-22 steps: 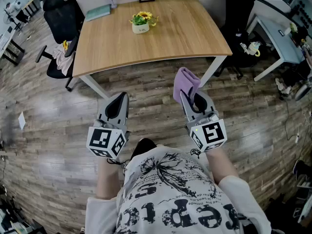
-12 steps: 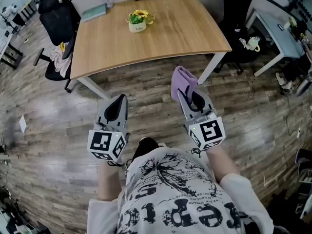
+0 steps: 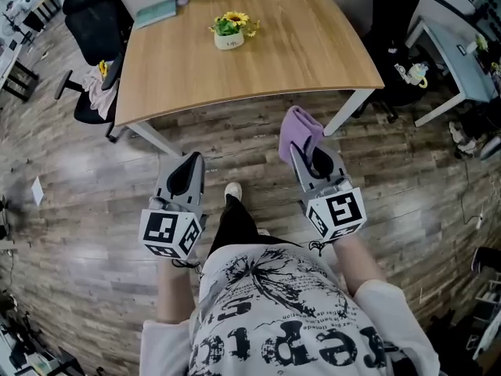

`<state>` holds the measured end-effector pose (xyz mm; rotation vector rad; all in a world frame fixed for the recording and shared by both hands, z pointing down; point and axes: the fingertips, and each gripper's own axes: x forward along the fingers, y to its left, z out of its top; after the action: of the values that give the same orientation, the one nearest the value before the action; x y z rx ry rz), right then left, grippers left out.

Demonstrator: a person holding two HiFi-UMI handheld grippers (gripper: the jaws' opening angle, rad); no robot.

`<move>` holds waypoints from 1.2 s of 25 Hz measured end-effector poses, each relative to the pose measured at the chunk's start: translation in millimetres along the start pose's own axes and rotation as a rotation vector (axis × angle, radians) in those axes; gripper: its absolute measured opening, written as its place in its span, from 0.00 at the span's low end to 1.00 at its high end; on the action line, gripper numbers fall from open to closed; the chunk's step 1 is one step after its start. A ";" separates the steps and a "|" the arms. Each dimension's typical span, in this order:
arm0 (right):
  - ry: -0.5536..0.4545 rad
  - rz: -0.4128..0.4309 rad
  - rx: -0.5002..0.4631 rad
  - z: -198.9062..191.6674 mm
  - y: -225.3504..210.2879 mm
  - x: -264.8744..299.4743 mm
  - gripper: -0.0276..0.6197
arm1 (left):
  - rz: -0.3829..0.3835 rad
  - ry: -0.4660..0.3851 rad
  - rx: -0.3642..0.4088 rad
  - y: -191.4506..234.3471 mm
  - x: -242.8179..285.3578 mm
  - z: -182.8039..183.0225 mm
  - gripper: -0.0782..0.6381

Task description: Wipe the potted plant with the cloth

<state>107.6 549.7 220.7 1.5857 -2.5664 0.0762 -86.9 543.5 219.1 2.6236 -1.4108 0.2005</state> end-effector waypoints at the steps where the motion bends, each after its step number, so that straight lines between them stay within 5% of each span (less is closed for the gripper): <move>1: 0.006 0.002 -0.001 -1.7 -1.1 7.0 0.14 | 0.002 0.003 -0.005 5.9 4.8 -1.8 0.11; 10: 0.073 -0.043 -0.046 -8.4 -31.5 106.2 0.14 | -0.019 -0.001 -0.046 85.6 88.9 1.9 0.11; 23: 0.093 -0.098 -0.105 40.8 -85.2 314.2 0.14 | -0.098 -0.037 -0.021 241.3 247.7 68.1 0.11; 30: 0.136 -0.140 -0.070 32.2 -115.6 371.3 0.15 | -0.172 -0.011 -0.060 265.7 308.0 69.2 0.11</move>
<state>44.1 164.9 235.1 1.6678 -2.3245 0.0768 -137.4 134.2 229.6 2.6821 -1.1674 0.1206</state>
